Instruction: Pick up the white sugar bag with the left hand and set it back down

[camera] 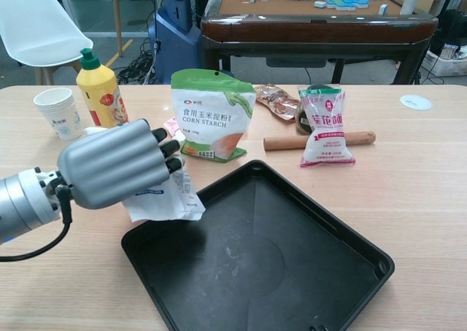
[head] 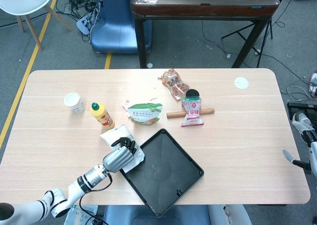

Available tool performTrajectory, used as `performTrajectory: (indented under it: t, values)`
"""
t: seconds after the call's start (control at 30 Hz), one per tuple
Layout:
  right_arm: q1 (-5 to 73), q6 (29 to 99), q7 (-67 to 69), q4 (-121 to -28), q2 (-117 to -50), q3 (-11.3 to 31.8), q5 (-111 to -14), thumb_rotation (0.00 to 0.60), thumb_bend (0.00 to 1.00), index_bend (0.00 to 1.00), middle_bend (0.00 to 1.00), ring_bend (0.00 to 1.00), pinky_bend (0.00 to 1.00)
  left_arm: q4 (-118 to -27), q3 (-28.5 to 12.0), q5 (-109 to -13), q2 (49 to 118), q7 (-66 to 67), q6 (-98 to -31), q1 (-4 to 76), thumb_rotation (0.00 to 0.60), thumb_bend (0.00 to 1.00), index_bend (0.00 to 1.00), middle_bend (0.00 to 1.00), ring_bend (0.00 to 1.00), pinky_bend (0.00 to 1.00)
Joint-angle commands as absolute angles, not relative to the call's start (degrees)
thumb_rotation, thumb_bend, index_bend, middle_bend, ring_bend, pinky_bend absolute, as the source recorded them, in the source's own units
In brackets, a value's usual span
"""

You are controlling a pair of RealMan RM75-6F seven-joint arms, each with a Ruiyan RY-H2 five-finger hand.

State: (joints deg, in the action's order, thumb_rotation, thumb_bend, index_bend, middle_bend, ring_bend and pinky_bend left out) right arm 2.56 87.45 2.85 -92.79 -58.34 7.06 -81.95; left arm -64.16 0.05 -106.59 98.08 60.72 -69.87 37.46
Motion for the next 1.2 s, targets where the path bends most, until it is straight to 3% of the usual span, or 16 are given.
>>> performTrajectory:
  t: [0.03, 0.97, 1.2]
  values:
    - [2.52, 87.45, 2.87, -92.78, -58.37, 7.06, -81.91, 0.600, 0.20, 0.21, 0.24, 0.11, 0.06, -66.32, -0.64, -104.43, 97.55, 56.56, -69.22, 37.40, 0.600, 0.33, 0.48, 0.65, 0.58, 0.78]
    - [2.66, 87.00, 1.96, -93.52, -58.67, 7.12, -81.67, 0.600, 0.20, 0.21, 0.24, 0.11, 0.06, -81.37, -7.10, -83.96, 92.08, 16.13, -64.93, 34.33, 0.600, 0.33, 0.49, 0.65, 0.58, 0.78]
    - [2.62, 87.04, 1.84, -93.57, -58.75, 7.11, -81.67, 0.600, 0.20, 0.21, 0.24, 0.11, 0.06, -82.95, -8.22, -77.64, 90.70, 4.49, -60.26, 33.74, 0.600, 0.33, 0.49, 0.66, 0.58, 0.78]
